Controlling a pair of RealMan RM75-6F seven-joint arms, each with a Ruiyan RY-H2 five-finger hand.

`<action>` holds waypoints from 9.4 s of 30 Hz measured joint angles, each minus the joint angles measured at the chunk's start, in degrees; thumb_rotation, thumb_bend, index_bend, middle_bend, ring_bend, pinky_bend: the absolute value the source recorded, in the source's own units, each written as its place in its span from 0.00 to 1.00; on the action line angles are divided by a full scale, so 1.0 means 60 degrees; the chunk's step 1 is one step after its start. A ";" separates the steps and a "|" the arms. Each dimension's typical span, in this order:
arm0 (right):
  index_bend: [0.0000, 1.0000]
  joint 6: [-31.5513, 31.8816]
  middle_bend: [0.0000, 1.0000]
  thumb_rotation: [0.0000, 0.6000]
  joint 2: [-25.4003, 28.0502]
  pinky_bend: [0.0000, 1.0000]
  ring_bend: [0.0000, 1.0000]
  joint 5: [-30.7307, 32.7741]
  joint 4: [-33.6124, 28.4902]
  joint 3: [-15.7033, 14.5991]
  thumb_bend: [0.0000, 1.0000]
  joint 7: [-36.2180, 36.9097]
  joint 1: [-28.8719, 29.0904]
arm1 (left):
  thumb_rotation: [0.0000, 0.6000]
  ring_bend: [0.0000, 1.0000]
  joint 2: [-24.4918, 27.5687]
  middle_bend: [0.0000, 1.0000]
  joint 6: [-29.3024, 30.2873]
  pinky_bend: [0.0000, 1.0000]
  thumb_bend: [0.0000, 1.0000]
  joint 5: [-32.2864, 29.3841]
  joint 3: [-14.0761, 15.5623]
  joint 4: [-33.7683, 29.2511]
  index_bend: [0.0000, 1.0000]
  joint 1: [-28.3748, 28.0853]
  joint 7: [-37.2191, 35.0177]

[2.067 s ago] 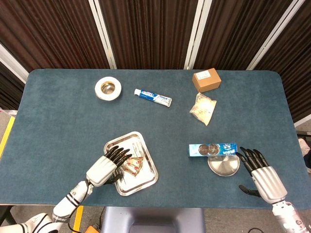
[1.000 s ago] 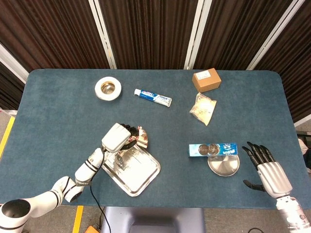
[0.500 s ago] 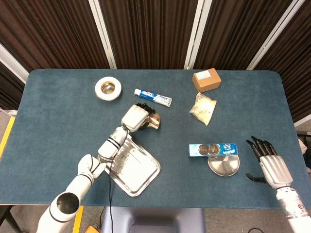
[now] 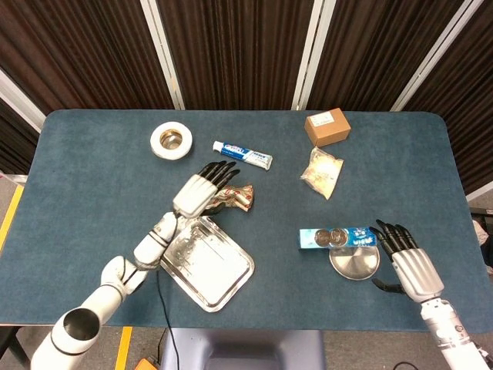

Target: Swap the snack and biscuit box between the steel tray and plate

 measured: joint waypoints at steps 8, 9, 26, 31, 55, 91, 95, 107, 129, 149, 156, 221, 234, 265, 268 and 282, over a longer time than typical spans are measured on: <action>0.02 -0.1468 0.00 1.00 -0.0709 0.00 0.00 0.0963 0.0018 0.0724 0.26 -0.1642 0.1056 | 1.00 0.00 0.2937 0.00 0.1846 0.10 0.37 0.0008 0.0909 -0.4828 0.00 0.2637 0.1787; 0.03 -0.1794 0.00 1.00 -0.0845 0.00 0.00 0.1309 0.0056 0.0875 0.26 -0.1979 0.1271 | 1.00 0.00 0.3419 0.00 0.2125 0.10 0.37 -0.0019 0.1029 -0.5512 0.00 0.3105 0.2146; 0.75 -0.3678 0.50 1.00 -0.2354 0.48 0.35 0.4494 0.1204 0.1476 0.33 -0.4695 0.2957 | 1.00 0.00 0.4574 0.00 0.3194 0.10 0.36 -0.0166 0.1274 -0.6045 0.00 0.5003 0.3107; 0.87 -0.3027 0.60 1.00 -0.2478 0.58 0.46 0.4206 0.1150 0.1492 0.36 -0.4391 0.2863 | 1.00 0.00 0.4481 0.00 0.3231 0.10 0.36 -0.0026 0.1209 -0.5845 0.00 0.5044 0.3197; 0.74 -0.3696 0.59 1.00 -0.1328 0.57 0.45 0.2129 -0.3910 -0.0454 0.36 -0.7127 0.3195 | 1.00 0.00 0.4631 0.00 0.3006 0.09 0.37 0.0050 0.1065 -0.6296 0.00 0.5318 0.3634; 0.00 -0.4405 0.02 1.00 -0.2046 0.18 0.00 0.8077 -0.0554 0.2491 0.31 -0.4640 0.6738 | 1.00 0.00 0.4902 0.00 0.2941 0.10 0.37 0.0006 0.0890 -0.6019 0.00 0.5562 0.2645; 0.00 -0.4611 0.02 1.00 -0.3793 0.18 0.00 0.8921 0.1686 0.2720 0.31 -0.5102 0.7803 | 1.00 0.00 0.4983 0.00 0.2885 0.09 0.37 0.0002 0.0819 -0.5910 0.00 0.5495 0.2590; 0.56 -0.5774 0.37 1.00 -0.7920 0.45 0.22 1.0017 0.7306 0.3248 0.33 -0.5456 0.9978 | 1.00 0.00 0.5085 0.00 0.2576 0.10 0.37 -0.0233 0.0679 -0.5531 0.00 0.5420 0.2300; 0.96 -0.3420 0.71 1.00 -0.6402 0.84 0.64 0.7471 0.4058 0.3318 0.50 -0.4177 0.8481 | 1.00 0.00 0.5406 0.00 0.2704 0.09 0.37 -0.0090 0.0764 -0.6423 0.00 0.5568 0.2927; 0.94 -0.1179 0.71 1.00 -0.0561 0.81 0.63 0.1663 0.1433 -0.0765 0.50 0.1119 0.2670 | 1.00 0.00 0.5201 0.00 0.1512 0.09 0.38 -0.0047 0.0734 -0.7967 0.00 0.4920 0.4597; 0.57 -0.1219 0.59 1.00 -0.1129 0.69 0.49 0.1288 0.3001 -0.0956 0.50 0.1997 0.2240 | 1.00 0.00 0.5007 0.00 0.1212 0.09 0.40 0.0039 0.0891 -0.8065 0.00 0.4825 0.4810; 0.00 0.1187 0.00 0.98 0.1038 0.00 0.00 0.0492 0.0423 0.0022 0.25 0.2887 0.0131 | 1.00 0.00 0.1321 0.00 -0.4124 0.10 0.28 -0.2139 -0.0671 -1.1612 0.00 0.1071 0.5400; 0.00 0.0868 0.00 0.98 0.1102 0.00 0.00 0.0706 0.0533 0.0252 0.25 0.3222 0.0126 | 0.88 0.00 -0.0051 0.00 -0.4639 0.08 0.27 -0.2967 -0.0984 -1.0131 0.00 0.0123 0.5883; 0.00 0.0651 0.00 0.97 0.1318 0.00 0.00 0.0621 0.0601 0.0423 0.25 0.3785 0.0037 | 1.00 0.38 -0.1031 0.18 -0.3444 0.91 0.32 -0.3163 -0.0198 -0.8832 0.04 -0.0090 0.9199; 0.00 0.0642 0.00 0.97 0.1312 0.00 0.00 0.0612 0.0572 0.0427 0.25 0.3720 0.0027 | 1.00 0.51 -0.0999 0.29 -0.3339 0.99 0.39 -0.2904 -0.0136 -0.8804 0.16 -0.0039 0.8873; 0.00 0.0584 0.00 0.97 0.1321 0.00 0.00 0.0525 0.0474 0.0409 0.25 0.3574 0.0008 | 1.00 0.76 -0.0805 0.64 -0.2701 1.00 0.62 -0.1435 0.0175 -0.8399 0.53 0.0124 0.7192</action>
